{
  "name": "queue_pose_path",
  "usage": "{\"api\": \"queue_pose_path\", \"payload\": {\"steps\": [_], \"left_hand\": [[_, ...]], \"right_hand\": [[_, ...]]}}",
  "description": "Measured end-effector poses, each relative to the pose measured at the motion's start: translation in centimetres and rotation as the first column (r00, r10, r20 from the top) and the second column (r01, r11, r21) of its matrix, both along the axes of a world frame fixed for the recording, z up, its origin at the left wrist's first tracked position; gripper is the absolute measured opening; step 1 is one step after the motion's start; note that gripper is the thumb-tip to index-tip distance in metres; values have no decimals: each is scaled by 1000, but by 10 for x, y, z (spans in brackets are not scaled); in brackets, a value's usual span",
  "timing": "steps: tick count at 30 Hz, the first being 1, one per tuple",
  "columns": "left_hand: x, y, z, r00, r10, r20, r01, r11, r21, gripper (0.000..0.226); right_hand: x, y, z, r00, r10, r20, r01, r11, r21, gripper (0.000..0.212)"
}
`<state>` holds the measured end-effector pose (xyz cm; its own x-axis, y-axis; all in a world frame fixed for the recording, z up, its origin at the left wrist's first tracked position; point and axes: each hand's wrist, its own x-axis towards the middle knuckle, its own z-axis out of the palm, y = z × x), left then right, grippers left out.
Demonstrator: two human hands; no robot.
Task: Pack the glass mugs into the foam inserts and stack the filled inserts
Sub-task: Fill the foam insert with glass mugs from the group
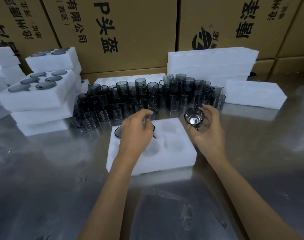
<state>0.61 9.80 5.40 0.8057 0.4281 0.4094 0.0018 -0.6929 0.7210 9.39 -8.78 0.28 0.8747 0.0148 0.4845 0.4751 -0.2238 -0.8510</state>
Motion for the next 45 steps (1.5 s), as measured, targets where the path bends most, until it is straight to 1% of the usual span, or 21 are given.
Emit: {"api": "queue_pose_path", "payload": {"steps": [2,5,8,11,13,15,16,19,22,24,26,28,31,33,35,36,40,43,45], "left_hand": [[0,-6,2,996,-68,59,70,997,-25,32],[-1,-16,3,981,-178,80,177,984,20,40],[-4,-26,7,957,-263,124,259,965,47,49],[-6,-31,10,943,-292,159,290,956,31,57],[-7,-31,11,931,-301,205,302,953,27,58],[-6,-30,10,925,-303,230,309,951,10,57],[-5,-30,9,927,-299,224,307,952,-2,57],[-3,-27,4,951,-270,154,279,959,-43,52],[1,-23,-1,971,-231,63,235,971,-53,47],[1,-23,-3,975,-220,31,220,975,-12,44],[2,-25,-4,975,-222,4,222,975,-14,41],[3,-26,-4,970,-241,-19,238,968,-83,36],[4,-24,-6,969,-246,-34,238,958,-162,33],[5,-23,-6,968,-248,-28,240,958,-157,34],[5,-22,-6,968,-249,-25,242,958,-150,33],[5,-22,-7,968,-248,-27,242,958,-155,31],[7,-20,-6,968,-247,-35,237,953,-190,25],[7,-20,-5,969,-246,-36,235,953,-192,32],[5,-20,-5,969,-244,-35,233,952,-201,30]], "right_hand": [[-8,5,8,992,10,124,-6,1000,-30,71],[-19,11,19,969,48,242,-21,993,-112,75],[-28,16,25,929,88,361,-37,988,-147,74],[-32,19,30,896,105,432,-51,990,-135,73],[-33,18,32,887,104,449,-55,991,-121,70],[-33,17,33,904,112,413,-70,991,-114,68],[-32,16,33,921,124,370,-90,990,-109,67],[-26,16,29,952,224,210,-211,974,-84,62],[-19,17,20,935,351,51,-348,936,-47,63],[-16,18,16,898,438,-29,-437,899,36,61],[-13,19,14,865,497,-69,-487,864,127,56],[-14,20,14,849,518,-105,-497,850,174,56],[-15,21,14,832,534,-153,-506,842,187,61],[-14,20,14,825,532,-194,-509,847,156,66],[-13,17,14,816,531,-231,-519,847,115,66],[-12,17,13,806,537,-249,-526,843,117,65],[-17,19,13,751,591,-296,-551,807,213,57],[-21,19,13,744,605,-285,-563,796,222,49],[-22,19,13,749,598,-286,-550,801,236,48]]}}
